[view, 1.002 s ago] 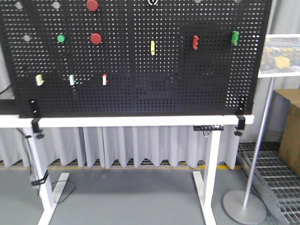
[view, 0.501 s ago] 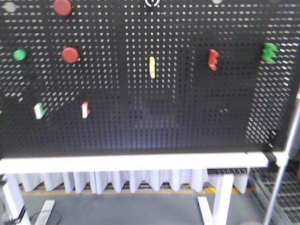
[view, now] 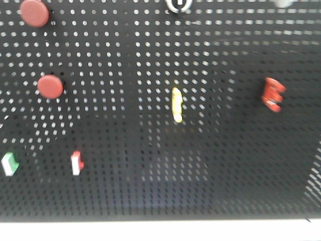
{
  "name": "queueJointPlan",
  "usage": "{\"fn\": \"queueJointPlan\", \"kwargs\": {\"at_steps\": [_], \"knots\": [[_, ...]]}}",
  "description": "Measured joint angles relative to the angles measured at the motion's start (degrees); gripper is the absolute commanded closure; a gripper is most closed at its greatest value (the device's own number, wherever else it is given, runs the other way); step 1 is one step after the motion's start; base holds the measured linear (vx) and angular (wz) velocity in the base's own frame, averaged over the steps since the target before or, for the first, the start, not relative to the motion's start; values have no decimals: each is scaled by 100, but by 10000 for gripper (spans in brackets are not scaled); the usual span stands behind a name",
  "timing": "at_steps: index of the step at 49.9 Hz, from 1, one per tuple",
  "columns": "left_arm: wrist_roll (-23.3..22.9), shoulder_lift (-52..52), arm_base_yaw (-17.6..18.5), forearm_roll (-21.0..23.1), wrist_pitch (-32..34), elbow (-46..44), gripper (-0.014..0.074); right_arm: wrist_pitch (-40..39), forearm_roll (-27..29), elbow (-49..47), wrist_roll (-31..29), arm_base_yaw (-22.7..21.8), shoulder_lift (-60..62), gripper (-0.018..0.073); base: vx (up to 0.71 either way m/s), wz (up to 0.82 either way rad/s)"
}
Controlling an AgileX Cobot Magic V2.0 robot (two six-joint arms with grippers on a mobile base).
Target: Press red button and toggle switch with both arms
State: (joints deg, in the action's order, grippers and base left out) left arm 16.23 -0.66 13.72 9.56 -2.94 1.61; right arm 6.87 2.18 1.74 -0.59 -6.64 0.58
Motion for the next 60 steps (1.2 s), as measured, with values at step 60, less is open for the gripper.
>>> {"fn": "queueJointPlan", "kwargs": {"at_steps": [60], "knots": [[-1367, 33, 0, 543, 411, -678, 595, -1283, 369, -324, 459, 0, 0, 562, 3, 1]]}}
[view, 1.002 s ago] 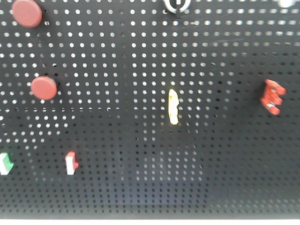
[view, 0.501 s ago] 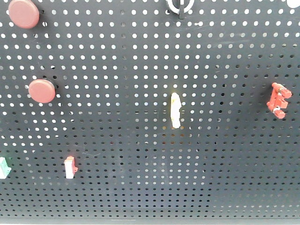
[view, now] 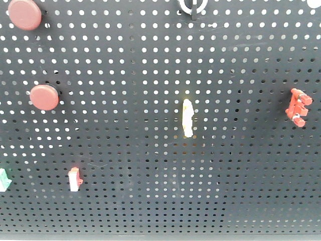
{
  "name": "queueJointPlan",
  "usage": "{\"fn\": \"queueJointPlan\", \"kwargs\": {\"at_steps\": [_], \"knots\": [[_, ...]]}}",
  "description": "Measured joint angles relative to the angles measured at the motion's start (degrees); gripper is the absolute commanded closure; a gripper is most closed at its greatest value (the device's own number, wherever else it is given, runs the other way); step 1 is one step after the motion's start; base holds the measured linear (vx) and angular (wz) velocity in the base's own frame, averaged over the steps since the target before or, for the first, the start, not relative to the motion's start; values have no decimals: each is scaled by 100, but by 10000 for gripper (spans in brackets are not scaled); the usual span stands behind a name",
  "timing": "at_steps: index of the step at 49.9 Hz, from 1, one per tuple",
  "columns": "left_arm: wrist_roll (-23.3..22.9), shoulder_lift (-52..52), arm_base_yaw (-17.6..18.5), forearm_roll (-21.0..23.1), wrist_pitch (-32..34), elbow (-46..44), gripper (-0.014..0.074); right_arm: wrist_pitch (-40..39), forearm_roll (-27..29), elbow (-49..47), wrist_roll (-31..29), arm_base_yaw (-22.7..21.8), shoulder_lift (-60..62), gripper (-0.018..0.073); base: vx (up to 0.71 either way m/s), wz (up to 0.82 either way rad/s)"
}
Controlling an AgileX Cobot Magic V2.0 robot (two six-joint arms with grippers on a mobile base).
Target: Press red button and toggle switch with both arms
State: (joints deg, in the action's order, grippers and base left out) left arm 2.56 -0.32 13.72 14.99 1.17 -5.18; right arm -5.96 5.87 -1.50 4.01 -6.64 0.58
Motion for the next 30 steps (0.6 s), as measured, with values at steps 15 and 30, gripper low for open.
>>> {"fn": "queueJointPlan", "kwargs": {"at_steps": [15, 30], "knots": [[986, 2138, 0, -509, -1798, -3477, 595, 1087, -63, -2623, 99, 0, -880, 562, 0, 0], [1150, 4244, 0, -430, -2125, -5781, 595, 1478, 393, -4141, 122, 0, -2243, 562, 0, 0]]}}
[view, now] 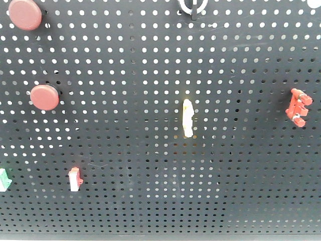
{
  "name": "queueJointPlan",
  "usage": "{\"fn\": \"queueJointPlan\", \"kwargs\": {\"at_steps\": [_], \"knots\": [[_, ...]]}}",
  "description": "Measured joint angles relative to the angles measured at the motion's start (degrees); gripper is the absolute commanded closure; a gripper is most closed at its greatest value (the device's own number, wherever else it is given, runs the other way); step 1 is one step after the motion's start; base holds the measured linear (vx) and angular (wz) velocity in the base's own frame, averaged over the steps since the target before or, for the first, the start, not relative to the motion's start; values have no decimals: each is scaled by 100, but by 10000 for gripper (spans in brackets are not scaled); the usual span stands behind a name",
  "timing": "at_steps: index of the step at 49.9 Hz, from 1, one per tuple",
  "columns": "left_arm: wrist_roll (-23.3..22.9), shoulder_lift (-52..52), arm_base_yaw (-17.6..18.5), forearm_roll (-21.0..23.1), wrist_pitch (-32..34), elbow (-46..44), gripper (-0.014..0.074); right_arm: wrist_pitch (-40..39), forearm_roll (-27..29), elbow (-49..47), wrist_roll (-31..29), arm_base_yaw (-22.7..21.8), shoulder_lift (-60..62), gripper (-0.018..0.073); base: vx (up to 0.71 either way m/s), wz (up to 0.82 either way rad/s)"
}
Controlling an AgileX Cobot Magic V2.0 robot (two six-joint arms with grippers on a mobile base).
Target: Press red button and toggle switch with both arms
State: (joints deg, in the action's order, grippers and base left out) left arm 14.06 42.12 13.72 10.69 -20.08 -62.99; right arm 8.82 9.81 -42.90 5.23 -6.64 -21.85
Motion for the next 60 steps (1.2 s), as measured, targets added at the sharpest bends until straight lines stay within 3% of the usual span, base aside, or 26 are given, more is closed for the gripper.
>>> {"fn": "queueJointPlan", "kwargs": {"at_steps": [7, 20, 43, 60], "knots": [[227, 605, 113, 291, 0, -536, 595, 113, 297, -34, 0, 0, -117, 562, 0, 0], [1258, 1575, 523, 980, -176, -1446, 595, 204, 367, -34, 2, 0, -117, 562, 0, 0], [1363, 2589, 567, 1079, -309, -2342, 595, 224, 380, -34, 2, 0, -117, 562, 0, 0], [1363, 2265, 567, 1185, -658, -2221, 595, 271, 395, -34, 2, 0, -117, 562, 0, 0]]}}
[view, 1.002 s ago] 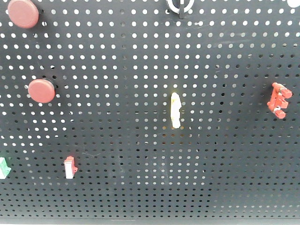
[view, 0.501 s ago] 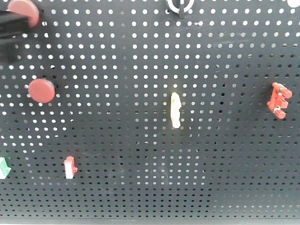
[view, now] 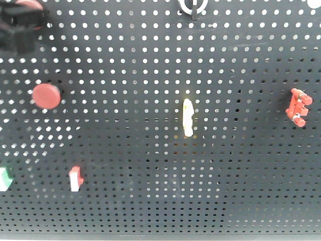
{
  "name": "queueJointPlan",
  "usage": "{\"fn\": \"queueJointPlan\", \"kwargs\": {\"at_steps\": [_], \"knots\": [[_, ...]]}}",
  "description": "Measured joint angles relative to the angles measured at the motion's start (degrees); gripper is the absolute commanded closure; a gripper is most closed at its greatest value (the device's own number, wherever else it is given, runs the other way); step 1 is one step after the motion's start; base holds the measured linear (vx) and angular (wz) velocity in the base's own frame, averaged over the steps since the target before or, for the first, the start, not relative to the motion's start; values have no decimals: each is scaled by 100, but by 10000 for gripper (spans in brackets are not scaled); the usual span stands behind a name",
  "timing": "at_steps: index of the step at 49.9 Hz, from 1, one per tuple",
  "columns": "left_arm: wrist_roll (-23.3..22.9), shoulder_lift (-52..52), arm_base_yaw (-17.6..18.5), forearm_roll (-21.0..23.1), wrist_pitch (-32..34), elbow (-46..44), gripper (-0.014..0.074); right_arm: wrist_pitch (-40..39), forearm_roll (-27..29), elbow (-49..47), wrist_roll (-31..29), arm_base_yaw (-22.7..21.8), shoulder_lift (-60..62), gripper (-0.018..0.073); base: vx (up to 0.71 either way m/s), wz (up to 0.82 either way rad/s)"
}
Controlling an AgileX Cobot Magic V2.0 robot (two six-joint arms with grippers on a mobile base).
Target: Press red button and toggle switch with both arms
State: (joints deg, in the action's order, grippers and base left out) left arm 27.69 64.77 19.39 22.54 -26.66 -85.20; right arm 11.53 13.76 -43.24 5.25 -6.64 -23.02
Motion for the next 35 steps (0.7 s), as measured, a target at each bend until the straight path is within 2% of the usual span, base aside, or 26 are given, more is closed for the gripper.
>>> {"fn": "queueJointPlan", "kwargs": {"at_steps": [8, 14, 18, 26, 35], "knots": [[0, -843, 0, 28, 138, 883, 595, 405, 11, 0, -182, 0, 0, 562, 0, 0], [0, -1515, 0, 41, 192, 1801, 595, 837, 250, 0, -946, 6, -11, 562, 0, 0], [0, -1959, 0, 53, 200, 2399, 595, 1087, 774, -31, -1715, 90, -96, 562, 0, 0], [-19, -2607, 0, 227, 350, 3434, 595, 1591, 2420, -348, -3827, 385, -588, 562, 0, 0], [-116, -2982, 0, 412, 545, 3810, 595, 1755, 4852, -987, -5874, 610, -1489, 562, 0, 0]]}}
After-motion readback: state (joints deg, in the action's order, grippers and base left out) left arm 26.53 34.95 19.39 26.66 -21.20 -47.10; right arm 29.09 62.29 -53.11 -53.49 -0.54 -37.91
